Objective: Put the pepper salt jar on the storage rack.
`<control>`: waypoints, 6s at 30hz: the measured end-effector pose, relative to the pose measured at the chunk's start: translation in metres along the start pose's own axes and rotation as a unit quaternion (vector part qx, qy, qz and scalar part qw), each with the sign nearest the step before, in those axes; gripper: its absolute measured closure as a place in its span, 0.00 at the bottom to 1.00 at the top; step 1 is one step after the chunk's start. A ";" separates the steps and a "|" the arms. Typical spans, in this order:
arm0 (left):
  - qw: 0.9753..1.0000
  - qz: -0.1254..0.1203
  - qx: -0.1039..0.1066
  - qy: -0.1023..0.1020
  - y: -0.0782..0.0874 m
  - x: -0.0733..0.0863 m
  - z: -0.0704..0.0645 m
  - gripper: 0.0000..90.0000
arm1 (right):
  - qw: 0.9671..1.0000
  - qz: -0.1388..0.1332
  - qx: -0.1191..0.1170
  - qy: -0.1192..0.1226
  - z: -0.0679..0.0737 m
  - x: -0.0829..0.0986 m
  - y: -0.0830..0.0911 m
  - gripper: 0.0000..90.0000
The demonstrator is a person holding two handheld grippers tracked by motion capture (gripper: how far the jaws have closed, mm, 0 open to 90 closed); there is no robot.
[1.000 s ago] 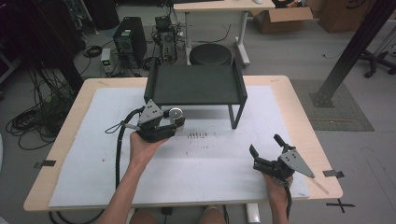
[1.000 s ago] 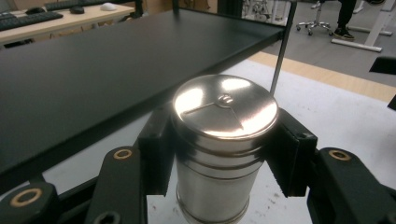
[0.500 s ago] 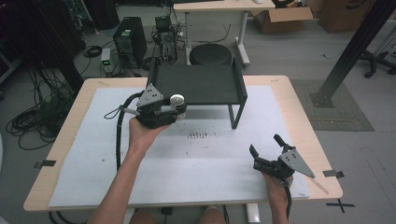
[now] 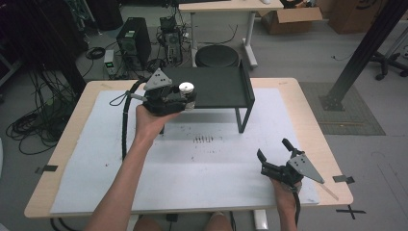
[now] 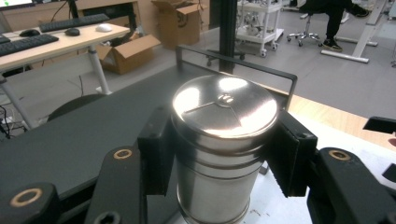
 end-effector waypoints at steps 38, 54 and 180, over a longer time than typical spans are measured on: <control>0.999 0.036 -0.012 0.037 -0.075 0.004 0.026 0.54 | 1.000 0.001 0.000 0.000 0.000 0.000 0.000 0.03; 0.998 0.038 -0.011 0.041 -0.077 0.007 0.028 0.54 | 1.000 0.001 0.000 0.001 0.000 0.000 0.000 0.03; 0.990 -0.026 -0.119 0.074 0.123 0.155 0.093 0.01 | 1.000 0.002 0.000 0.002 0.001 0.000 0.000 0.03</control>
Point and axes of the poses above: each handheld gripper's, and its own axes: y roughly backward along the jaws, x roughly out of its underside, z roughly to its left, the point moved 9 cm from there along -y, roughly forward along the jaws, and after that the axes turned 5 degrees about -x, right-handed, at the moved point
